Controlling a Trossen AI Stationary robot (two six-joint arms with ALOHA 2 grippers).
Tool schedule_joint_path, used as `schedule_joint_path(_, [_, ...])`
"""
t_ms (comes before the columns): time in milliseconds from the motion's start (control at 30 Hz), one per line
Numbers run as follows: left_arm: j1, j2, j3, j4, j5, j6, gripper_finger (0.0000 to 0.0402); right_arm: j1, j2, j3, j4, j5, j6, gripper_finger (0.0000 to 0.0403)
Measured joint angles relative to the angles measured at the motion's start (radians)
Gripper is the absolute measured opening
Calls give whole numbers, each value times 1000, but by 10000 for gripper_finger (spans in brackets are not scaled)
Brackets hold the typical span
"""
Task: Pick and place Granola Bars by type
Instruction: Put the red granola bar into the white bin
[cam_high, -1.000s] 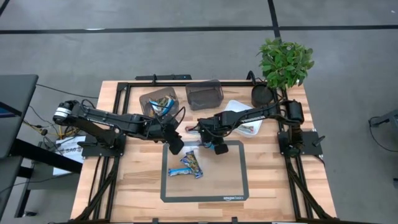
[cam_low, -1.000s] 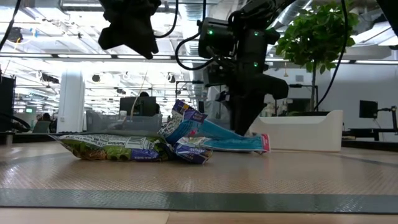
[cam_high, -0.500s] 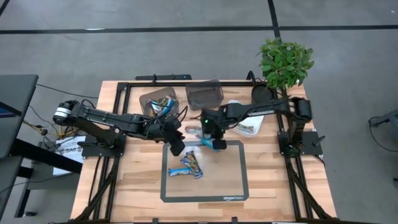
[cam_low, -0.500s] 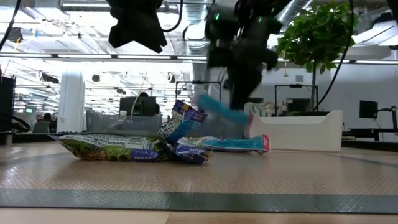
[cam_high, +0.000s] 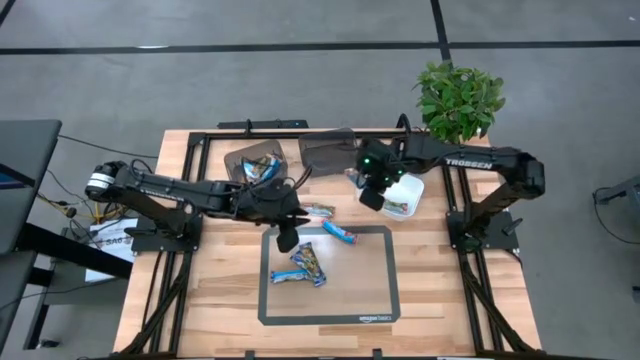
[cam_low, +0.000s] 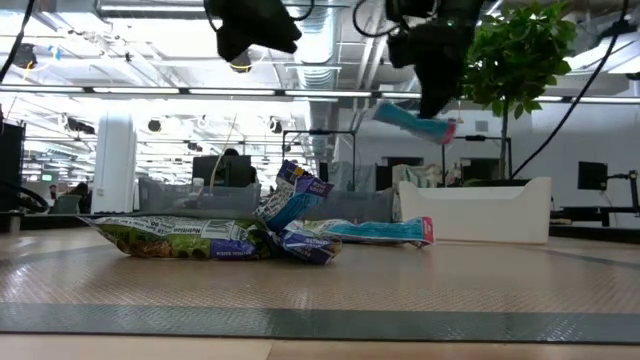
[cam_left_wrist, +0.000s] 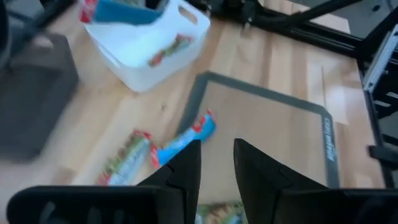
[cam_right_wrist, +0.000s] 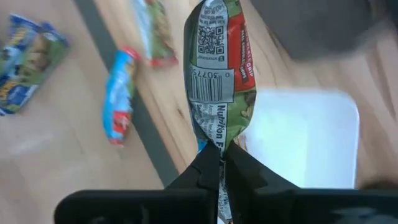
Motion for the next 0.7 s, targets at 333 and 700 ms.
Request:
schedule_joint_path(333, [56, 1, 41, 41, -8, 114, 86, -45, -3, -158, -89, 21, 172, 6])
schedule_joint_path(700, [57, 1, 71, 34, -7, 145, 86, -38, -3, -216, -75, 21, 235, 98])
